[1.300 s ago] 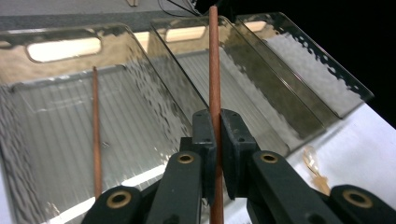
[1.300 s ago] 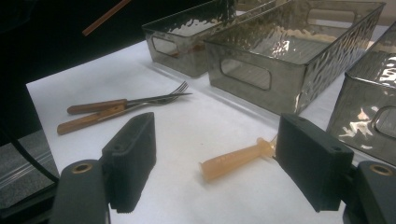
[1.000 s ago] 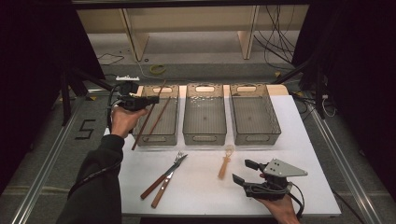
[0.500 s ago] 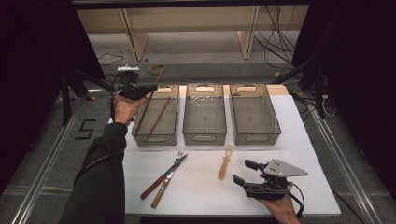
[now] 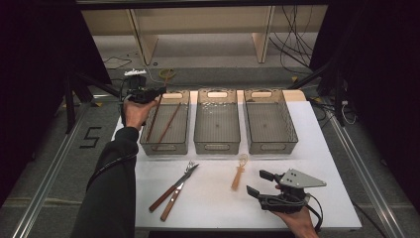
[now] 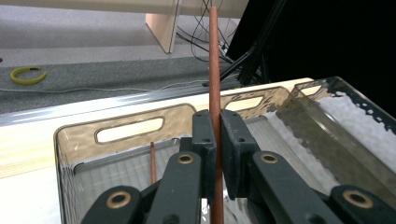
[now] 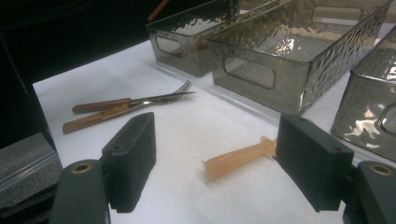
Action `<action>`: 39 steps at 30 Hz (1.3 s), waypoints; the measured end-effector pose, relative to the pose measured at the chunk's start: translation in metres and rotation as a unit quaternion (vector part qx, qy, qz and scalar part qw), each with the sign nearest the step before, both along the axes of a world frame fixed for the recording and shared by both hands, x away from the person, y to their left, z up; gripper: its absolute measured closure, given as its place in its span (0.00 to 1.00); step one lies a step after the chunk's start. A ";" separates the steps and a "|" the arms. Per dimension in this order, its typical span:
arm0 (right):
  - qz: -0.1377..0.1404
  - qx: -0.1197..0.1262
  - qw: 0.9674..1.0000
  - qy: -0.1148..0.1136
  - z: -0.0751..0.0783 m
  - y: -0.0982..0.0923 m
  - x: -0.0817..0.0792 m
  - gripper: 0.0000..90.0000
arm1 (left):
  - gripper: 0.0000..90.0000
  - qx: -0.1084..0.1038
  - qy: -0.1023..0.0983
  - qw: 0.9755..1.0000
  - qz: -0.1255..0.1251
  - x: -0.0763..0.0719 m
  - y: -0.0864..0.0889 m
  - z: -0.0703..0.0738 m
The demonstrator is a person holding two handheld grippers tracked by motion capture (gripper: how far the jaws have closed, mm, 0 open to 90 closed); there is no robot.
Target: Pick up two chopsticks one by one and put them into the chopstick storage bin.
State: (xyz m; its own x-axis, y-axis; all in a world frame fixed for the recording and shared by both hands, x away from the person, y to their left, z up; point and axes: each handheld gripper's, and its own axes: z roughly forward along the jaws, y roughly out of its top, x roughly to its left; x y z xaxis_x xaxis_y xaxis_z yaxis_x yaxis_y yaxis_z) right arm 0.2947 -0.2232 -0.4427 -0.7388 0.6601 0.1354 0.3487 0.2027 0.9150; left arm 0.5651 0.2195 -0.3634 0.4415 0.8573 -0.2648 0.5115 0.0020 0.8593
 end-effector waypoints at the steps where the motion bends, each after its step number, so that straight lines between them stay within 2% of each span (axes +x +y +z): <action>1: 0.000 0.000 1.000 0.001 0.000 0.000 0.000 0.33 | 0.94 0.001 0.001 1.000 0.001 0.001 0.000 -0.002; 6: 0.000 0.002 1.000 0.001 0.000 0.000 0.000 0.33 | 0.94 0.008 -0.009 1.000 0.008 0.002 0.001 -0.007; 20: 0.001 0.001 1.000 0.001 0.000 0.000 0.000 0.33 | 0.92 0.015 0.001 1.000 0.017 0.004 0.007 -0.022; 25: 0.000 0.000 1.000 0.002 0.000 0.000 0.000 0.33 | 0.85 0.017 0.004 1.000 0.010 0.001 0.008 -0.024; 29: 0.000 0.000 1.000 0.002 0.000 0.000 0.000 0.33 | 0.78 0.011 0.013 1.000 0.005 -0.003 0.011 -0.020; 39: -0.010 -0.008 1.000 0.012 0.000 0.000 0.001 0.33 | 0.57 -0.027 0.043 0.999 -0.020 -0.028 0.017 -0.006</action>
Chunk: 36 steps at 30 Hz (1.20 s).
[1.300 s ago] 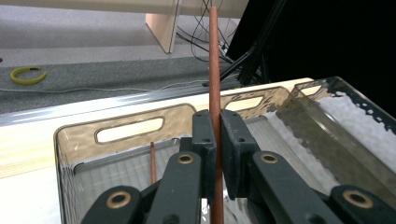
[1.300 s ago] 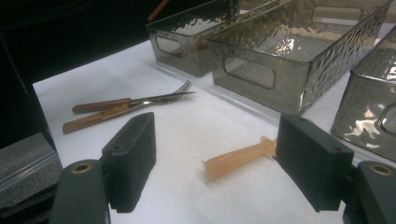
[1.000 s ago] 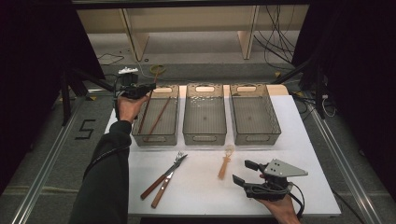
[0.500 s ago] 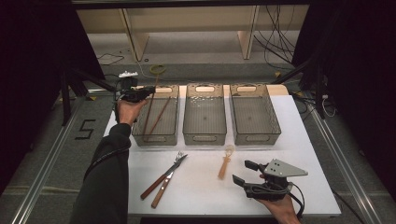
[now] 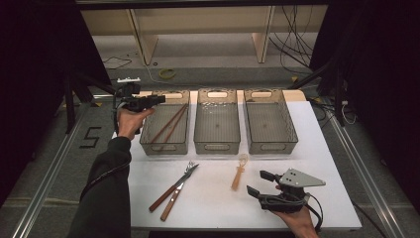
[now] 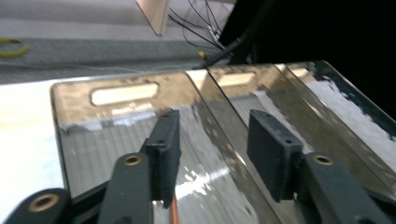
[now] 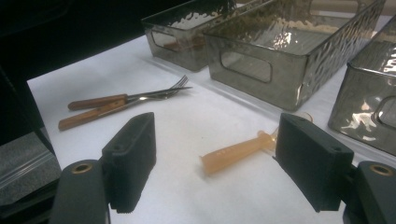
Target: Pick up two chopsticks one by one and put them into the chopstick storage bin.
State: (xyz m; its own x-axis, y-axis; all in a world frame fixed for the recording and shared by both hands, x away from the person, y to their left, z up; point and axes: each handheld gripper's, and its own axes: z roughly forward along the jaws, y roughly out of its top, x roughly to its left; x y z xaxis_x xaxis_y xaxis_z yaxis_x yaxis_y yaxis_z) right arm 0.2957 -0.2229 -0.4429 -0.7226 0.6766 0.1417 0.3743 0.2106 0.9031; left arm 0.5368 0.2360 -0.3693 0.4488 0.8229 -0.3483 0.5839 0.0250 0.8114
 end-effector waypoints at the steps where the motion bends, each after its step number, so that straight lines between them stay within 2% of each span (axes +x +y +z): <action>1: -0.001 -0.003 1.000 0.002 0.000 0.000 0.001 0.33 | 0.55 0.003 0.003 1.000 -0.004 -0.002 0.000 0.000; 7: -0.018 -0.018 0.999 0.022 0.000 0.002 0.004 0.33 | 0.45 -0.009 0.004 1.000 -0.012 -0.027 0.004 0.002; 12: -0.041 -0.029 0.998 0.043 -0.001 0.003 0.008 0.33 | 0.41 -0.007 -0.004 1.000 -0.022 -0.050 0.004 -0.001; 15: -0.052 -0.043 0.997 0.047 0.000 0.006 0.010 0.32 | 0.39 -0.008 -0.007 1.000 -0.024 -0.062 0.005 -0.005; 22: -0.053 -0.062 0.995 0.062 -0.002 0.014 0.016 0.31 | 0.36 -0.007 -0.010 0.999 -0.033 -0.087 0.004 -0.017; 27: -0.051 -0.086 0.992 0.079 -0.004 0.026 0.021 0.30 | 0.35 -0.009 -0.004 0.999 -0.035 -0.104 0.004 -0.029; 31: -0.051 -0.100 0.990 0.082 -0.005 0.035 0.025 0.30 | 0.35 -0.012 -0.017 0.999 -0.034 -0.116 0.006 -0.035; 36: -0.058 -0.111 0.987 0.098 -0.008 0.045 0.031 0.26 | 0.32 -0.028 -0.028 0.999 -0.030 -0.133 0.010 -0.042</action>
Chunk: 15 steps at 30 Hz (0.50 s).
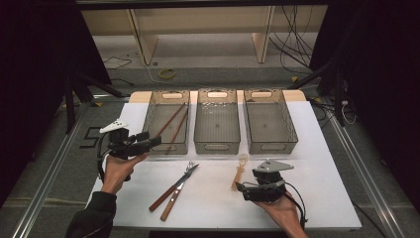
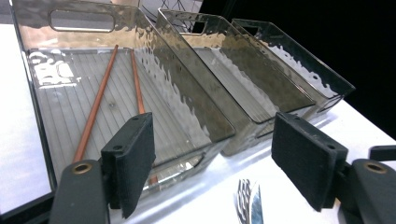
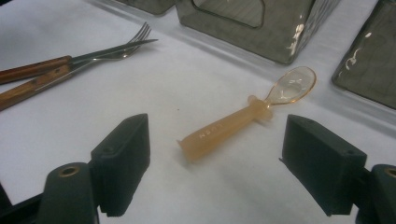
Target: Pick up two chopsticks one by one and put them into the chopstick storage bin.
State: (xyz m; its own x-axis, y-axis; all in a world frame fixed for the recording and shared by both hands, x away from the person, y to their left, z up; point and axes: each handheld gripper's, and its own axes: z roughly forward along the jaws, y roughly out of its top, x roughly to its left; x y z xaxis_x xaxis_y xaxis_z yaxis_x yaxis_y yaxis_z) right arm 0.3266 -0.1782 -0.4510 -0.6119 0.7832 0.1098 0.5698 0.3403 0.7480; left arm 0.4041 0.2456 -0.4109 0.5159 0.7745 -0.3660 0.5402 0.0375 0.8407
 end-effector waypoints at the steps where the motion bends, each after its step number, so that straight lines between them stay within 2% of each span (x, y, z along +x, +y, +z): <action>1: -0.002 -0.003 1.000 0.004 -0.001 0.002 0.001 0.25 | 0.32 -0.001 -0.001 1.000 -0.001 -0.002 0.000 -0.001; 6: -0.004 -0.018 1.000 0.013 -0.004 0.012 0.007 0.24 | 0.31 -0.003 -0.009 1.000 -0.008 -0.015 -0.007 -0.006; 8: -0.003 -0.023 1.000 0.016 -0.005 0.016 0.009 0.24 | 0.31 0.003 -0.011 1.000 -0.013 -0.019 -0.009 -0.009; 13: 0.007 -0.042 0.999 0.021 -0.005 0.023 0.015 0.24 | 0.30 0.012 -0.006 1.000 -0.017 -0.029 -0.013 -0.019; 15: 0.014 -0.040 0.999 0.018 -0.005 0.025 0.016 0.26 | 0.30 0.019 -0.004 1.000 -0.017 -0.032 -0.014 -0.022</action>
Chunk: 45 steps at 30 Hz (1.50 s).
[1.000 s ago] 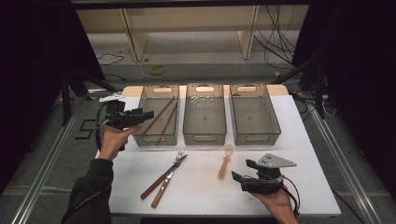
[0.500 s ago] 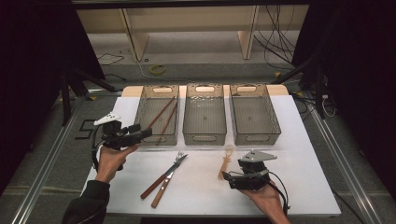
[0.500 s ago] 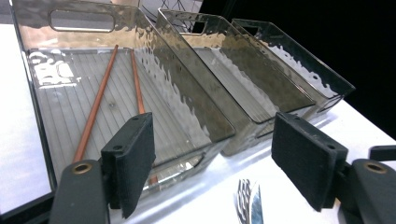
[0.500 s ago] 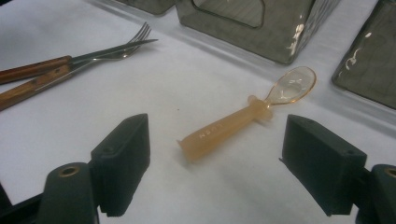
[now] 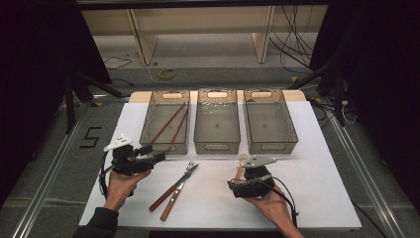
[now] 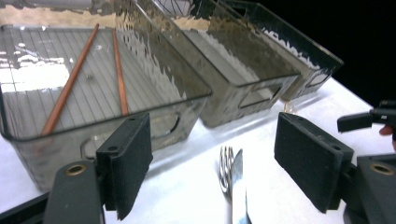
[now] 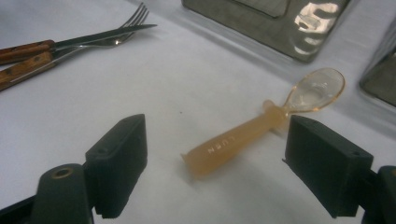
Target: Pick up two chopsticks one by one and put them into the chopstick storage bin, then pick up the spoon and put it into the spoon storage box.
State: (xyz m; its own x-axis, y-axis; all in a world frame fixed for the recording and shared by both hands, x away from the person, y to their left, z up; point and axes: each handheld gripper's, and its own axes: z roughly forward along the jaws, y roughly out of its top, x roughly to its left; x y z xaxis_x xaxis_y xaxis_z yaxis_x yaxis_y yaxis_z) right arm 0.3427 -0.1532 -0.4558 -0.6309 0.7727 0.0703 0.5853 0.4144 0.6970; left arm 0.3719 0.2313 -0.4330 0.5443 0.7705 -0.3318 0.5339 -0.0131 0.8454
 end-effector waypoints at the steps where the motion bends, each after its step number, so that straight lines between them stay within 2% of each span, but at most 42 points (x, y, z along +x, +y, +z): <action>1: 0.003 -0.002 1.000 -0.002 0.000 0.001 0.001 0.27 | 0.30 0.005 -0.001 1.000 -0.002 -0.001 0.000 -0.001; 7: 0.021 0.004 1.000 0.000 -0.001 0.003 0.006 0.32 | 0.29 -0.005 -0.010 1.000 0.000 -0.011 0.001 -0.004; 12: 0.030 0.018 0.999 0.006 -0.002 0.003 0.011 0.39 | 0.29 -0.001 -0.024 1.000 -0.003 -0.018 0.000 -0.004; 21: 0.058 0.018 0.998 0.012 -0.003 0.009 0.013 0.65 | 0.29 0.011 -0.027 1.000 -0.008 -0.025 -0.004 -0.009; 22: 0.061 0.020 0.998 0.018 -0.004 0.011 0.013 0.69 | 0.29 0.012 -0.027 1.000 -0.008 -0.025 -0.005 -0.009; 29: 0.074 0.006 0.997 0.025 -0.011 0.016 0.017 0.87 | 0.29 0.016 -0.028 0.999 -0.011 -0.027 -0.007 -0.011; 39: 0.085 -0.011 0.996 0.035 -0.017 0.019 0.018 0.96 | 0.29 0.022 -0.026 0.999 -0.013 -0.028 -0.009 -0.013; 45: 0.096 -0.031 0.994 0.037 -0.021 0.018 0.017 0.98 | 0.29 0.021 -0.025 0.999 -0.013 -0.029 -0.009 -0.014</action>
